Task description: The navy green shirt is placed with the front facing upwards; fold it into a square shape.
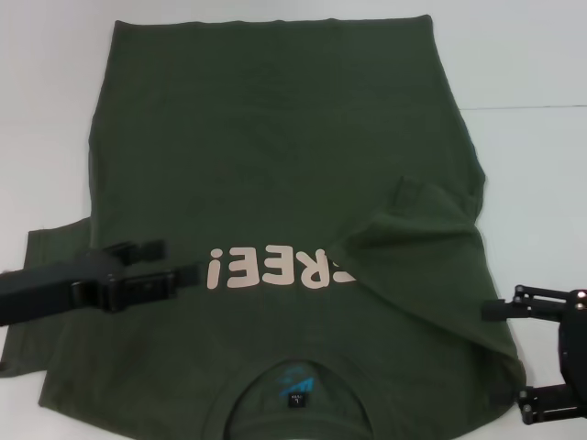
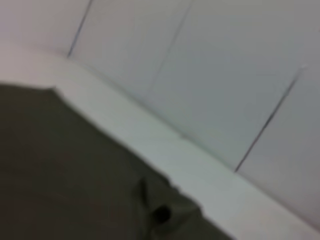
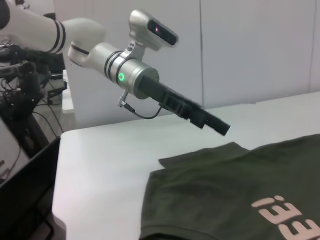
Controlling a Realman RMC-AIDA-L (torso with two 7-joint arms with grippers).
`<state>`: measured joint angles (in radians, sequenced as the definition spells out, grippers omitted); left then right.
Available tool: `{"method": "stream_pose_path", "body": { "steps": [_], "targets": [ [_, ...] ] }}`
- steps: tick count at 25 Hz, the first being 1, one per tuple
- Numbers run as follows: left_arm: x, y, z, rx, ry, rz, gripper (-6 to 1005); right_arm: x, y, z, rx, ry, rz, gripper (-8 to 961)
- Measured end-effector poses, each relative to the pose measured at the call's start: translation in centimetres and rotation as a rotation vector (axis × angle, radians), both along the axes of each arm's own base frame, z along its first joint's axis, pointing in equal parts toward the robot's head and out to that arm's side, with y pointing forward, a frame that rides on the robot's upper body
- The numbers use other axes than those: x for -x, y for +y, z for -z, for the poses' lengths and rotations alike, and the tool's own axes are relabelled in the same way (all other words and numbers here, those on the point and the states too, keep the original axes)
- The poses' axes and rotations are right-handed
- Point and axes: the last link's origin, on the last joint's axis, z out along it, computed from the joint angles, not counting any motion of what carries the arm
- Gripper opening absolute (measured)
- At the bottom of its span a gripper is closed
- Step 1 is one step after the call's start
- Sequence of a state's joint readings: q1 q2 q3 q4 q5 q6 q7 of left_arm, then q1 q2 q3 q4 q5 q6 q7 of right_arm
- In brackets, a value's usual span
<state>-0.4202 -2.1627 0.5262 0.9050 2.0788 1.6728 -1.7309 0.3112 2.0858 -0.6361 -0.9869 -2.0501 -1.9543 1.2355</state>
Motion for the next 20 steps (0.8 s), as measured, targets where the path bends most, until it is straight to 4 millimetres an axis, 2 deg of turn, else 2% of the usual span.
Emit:
{"method": "stream_pose_path", "body": {
  "steps": [5, 13, 20],
  "targets": [
    [1.0, 0.1, -2.6, 0.047, 0.094, -0.205, 811, 0.3, 0.4, 0.7, 0.009, 0.001, -0.014, 910],
    [1.6, 0.0, -6.8, 0.005, 0.215, -0.46, 810, 0.9, 1.4, 2.4, 0.029, 0.035, -0.033, 906],
    [2.8, -0.5, -8.1, 0.033, 0.289, -0.706, 809, 1.3, 2.0, 3.9, 0.065, 0.039, -0.027, 904]
  ]
}}
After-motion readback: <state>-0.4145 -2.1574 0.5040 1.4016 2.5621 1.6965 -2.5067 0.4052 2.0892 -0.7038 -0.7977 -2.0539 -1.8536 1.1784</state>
